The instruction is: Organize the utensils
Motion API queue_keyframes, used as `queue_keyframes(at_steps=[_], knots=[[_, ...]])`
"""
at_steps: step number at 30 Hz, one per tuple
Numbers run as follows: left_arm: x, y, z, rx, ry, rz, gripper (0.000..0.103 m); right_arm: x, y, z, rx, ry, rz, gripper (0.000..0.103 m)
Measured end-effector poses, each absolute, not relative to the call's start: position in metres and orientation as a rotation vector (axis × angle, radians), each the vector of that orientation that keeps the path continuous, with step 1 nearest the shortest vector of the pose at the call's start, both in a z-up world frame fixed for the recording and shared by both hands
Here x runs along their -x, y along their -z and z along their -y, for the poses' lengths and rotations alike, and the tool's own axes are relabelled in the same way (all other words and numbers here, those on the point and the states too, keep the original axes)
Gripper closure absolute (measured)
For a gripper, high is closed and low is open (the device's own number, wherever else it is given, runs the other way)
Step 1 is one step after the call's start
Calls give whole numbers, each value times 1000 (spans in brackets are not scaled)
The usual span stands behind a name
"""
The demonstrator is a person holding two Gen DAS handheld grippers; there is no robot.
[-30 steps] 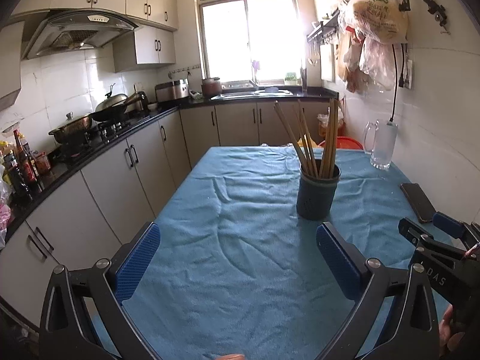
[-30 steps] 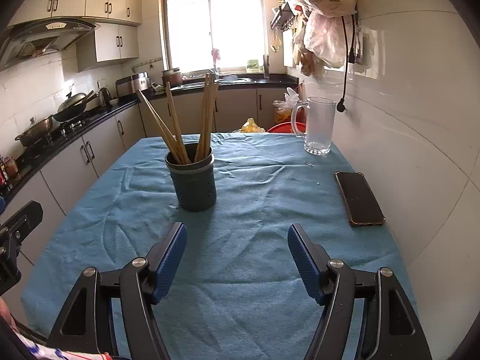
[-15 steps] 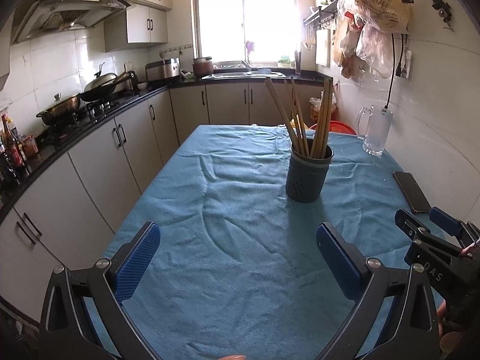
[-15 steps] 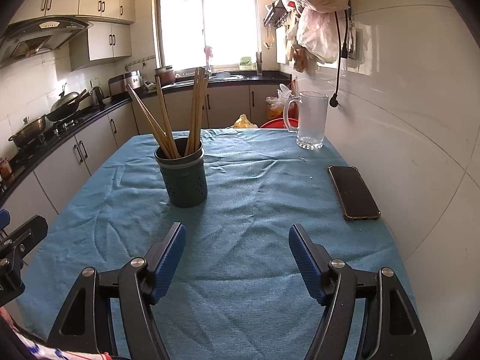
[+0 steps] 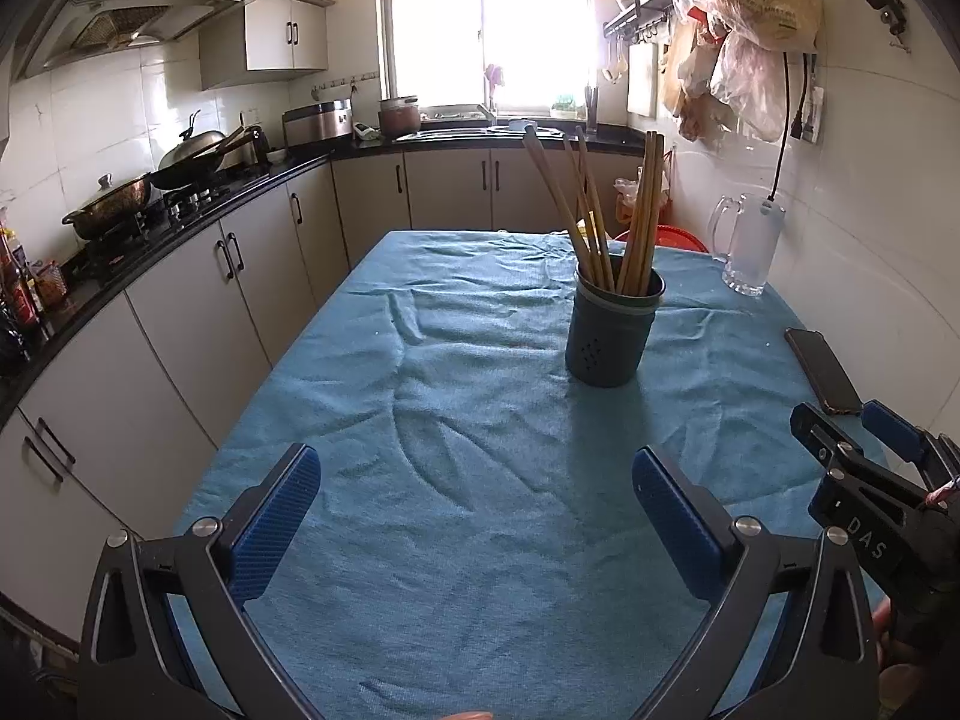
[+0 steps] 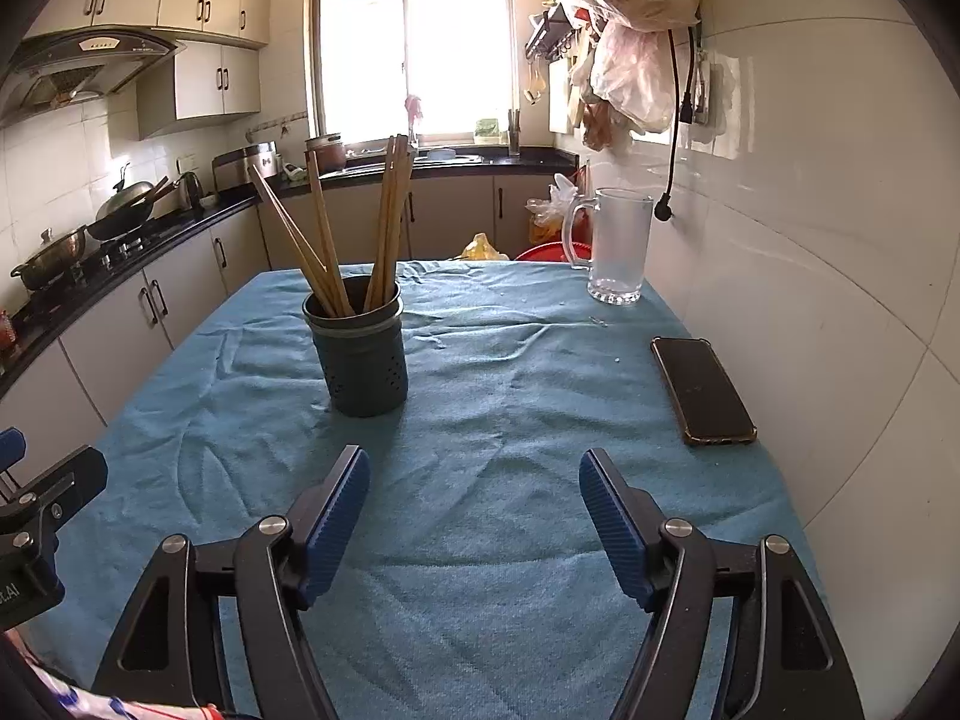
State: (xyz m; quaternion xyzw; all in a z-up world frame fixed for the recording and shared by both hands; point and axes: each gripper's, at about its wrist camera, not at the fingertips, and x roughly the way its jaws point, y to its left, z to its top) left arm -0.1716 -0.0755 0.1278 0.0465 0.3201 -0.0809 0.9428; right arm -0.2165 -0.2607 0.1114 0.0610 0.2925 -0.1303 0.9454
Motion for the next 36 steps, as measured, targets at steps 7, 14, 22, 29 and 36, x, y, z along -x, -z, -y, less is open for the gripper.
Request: queue_keyframes(at_steps=[7, 14, 22, 29, 36], knots=[[169, -125, 74, -89, 164, -661, 0, 215, -110, 262, -127, 271, -595, 26], [166, -122, 73, -85, 167, -672, 0, 217, -111, 262, -123, 279, -577, 25], [164, -119, 74, -81, 171, -684, 0, 217, -110, 263, -120, 285, -569, 23], [162, -118, 74, -78, 172, -687, 0, 215, -110, 261, -112, 290, -565, 23], [160, -117, 73, -76, 171, -691, 0, 216, -110, 261, -113, 290, -565, 23]])
